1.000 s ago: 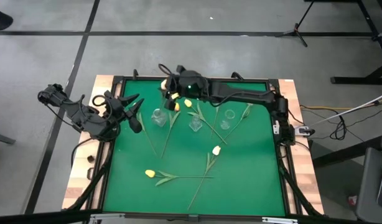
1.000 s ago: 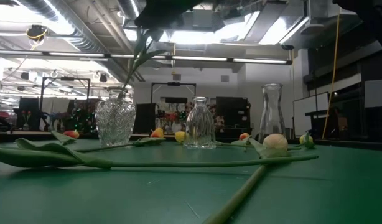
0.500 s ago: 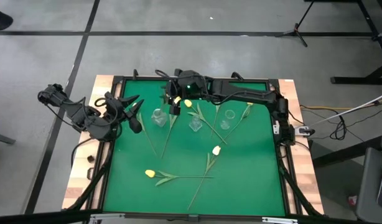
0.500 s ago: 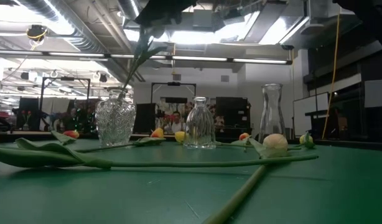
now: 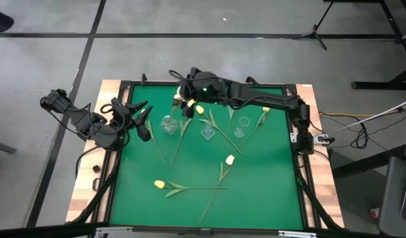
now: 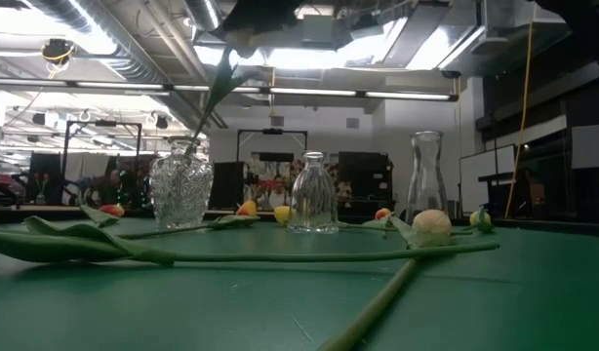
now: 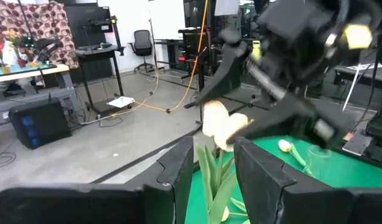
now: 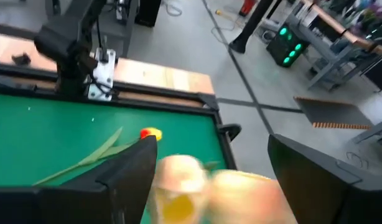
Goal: Sort flowers into vase by color
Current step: Put the left light yellow flower into the left transparent vase, then put the light yellow flower into the left transparent vase
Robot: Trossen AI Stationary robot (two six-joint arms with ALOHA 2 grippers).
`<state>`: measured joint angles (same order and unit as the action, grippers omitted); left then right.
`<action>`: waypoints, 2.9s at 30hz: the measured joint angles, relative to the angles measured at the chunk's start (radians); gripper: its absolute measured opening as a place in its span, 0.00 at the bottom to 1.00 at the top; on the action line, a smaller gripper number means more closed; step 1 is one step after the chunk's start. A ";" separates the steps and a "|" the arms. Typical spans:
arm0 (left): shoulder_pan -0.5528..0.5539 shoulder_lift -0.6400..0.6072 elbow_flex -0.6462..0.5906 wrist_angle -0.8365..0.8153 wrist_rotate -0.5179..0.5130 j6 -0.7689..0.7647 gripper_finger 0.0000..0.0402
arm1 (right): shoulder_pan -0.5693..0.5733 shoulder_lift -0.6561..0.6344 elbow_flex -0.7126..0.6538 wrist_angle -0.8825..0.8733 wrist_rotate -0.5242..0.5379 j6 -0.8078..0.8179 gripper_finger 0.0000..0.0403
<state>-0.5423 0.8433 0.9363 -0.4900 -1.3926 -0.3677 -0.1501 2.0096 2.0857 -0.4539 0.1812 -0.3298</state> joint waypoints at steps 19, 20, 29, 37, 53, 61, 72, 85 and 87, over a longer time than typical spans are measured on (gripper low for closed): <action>0.000 0.001 0.000 -0.139 0.266 -0.143 0.28 | 0.010 -0.339 0.002 -0.704 -0.077 0.392 0.75; 0.000 0.001 0.000 -0.145 0.278 -0.152 0.28 | 0.018 -0.339 0.001 -0.742 -0.101 0.423 0.75; 0.000 0.002 0.000 -0.176 0.341 -0.156 0.28 | 0.219 -0.321 -0.119 -0.891 -0.219 0.555 0.75; 0.000 0.002 0.000 -0.176 0.336 -0.155 0.28 | 0.441 -0.320 -0.402 -0.671 -0.097 0.552 0.75; 0.000 0.002 0.000 -0.176 0.330 -0.175 0.28 | 0.520 -0.320 -0.789 -0.086 -0.017 0.404 0.75; 0.000 0.002 0.000 -0.178 0.329 -0.176 0.28 | 0.528 -0.228 -0.794 -0.044 -0.085 0.329 0.75; 0.000 0.002 0.000 -0.185 0.329 -0.175 0.28 | 0.539 -0.123 -0.794 -0.104 -0.148 0.329 0.75; 0.000 0.002 0.000 -0.199 0.329 -0.206 0.28 | 0.536 -0.094 -0.793 -0.112 -0.129 0.332 0.75; 0.000 0.002 0.000 -0.201 0.329 -0.206 0.28 | 0.536 -0.085 -0.794 -0.121 -0.130 0.332 0.75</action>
<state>-0.5423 0.8451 0.9363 -0.6915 -1.0634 -0.5735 0.3862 1.9248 1.2918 -0.5753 0.0516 0.0025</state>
